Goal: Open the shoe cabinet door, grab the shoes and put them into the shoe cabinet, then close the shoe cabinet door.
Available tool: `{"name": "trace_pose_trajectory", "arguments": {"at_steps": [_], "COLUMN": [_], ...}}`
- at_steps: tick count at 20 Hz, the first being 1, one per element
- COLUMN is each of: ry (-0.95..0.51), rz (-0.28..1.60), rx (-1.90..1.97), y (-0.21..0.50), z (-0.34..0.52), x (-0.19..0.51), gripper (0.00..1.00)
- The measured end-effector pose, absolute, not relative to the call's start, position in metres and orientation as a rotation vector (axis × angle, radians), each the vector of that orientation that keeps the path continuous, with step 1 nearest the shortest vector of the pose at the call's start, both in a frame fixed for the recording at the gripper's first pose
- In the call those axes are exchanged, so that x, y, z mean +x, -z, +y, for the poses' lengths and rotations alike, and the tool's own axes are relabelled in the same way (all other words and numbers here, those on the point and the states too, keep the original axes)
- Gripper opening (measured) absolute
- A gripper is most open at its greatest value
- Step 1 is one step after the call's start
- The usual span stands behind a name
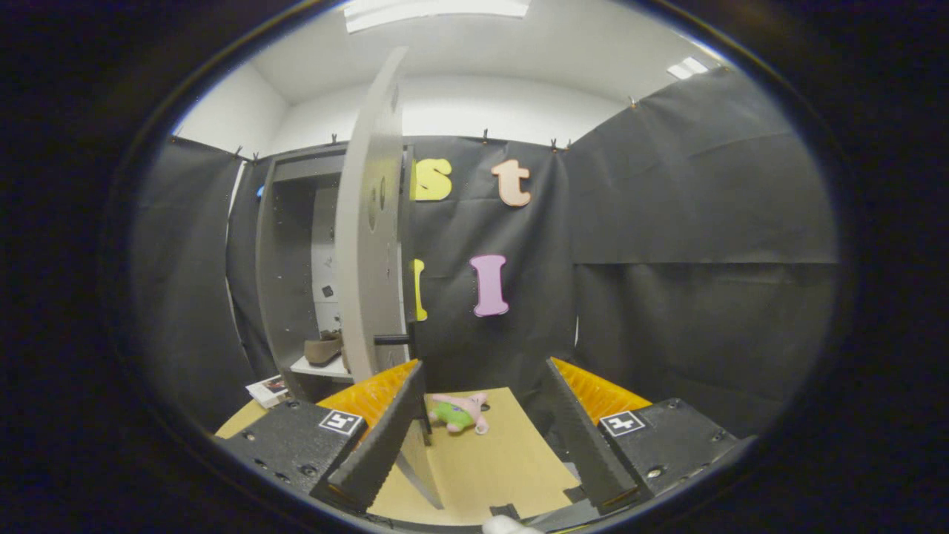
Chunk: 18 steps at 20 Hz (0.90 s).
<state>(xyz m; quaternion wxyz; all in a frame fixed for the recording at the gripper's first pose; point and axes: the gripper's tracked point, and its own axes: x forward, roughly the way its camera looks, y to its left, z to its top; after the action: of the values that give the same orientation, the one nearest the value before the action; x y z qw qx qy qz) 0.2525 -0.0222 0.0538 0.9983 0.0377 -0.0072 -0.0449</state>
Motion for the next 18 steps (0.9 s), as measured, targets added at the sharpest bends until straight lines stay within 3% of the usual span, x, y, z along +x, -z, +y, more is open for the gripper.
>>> {"name": "trace_pose_trajectory", "arguments": {"at_steps": [7,18], "ry": [-0.132,-0.248], "rz": [-0.005,0.041], "rx": [0.059,0.027], "y": [-0.048,-0.039], "z": [-0.012,0.022], "x": [0.281,0.279], "gripper": [1.00,0.96]}}
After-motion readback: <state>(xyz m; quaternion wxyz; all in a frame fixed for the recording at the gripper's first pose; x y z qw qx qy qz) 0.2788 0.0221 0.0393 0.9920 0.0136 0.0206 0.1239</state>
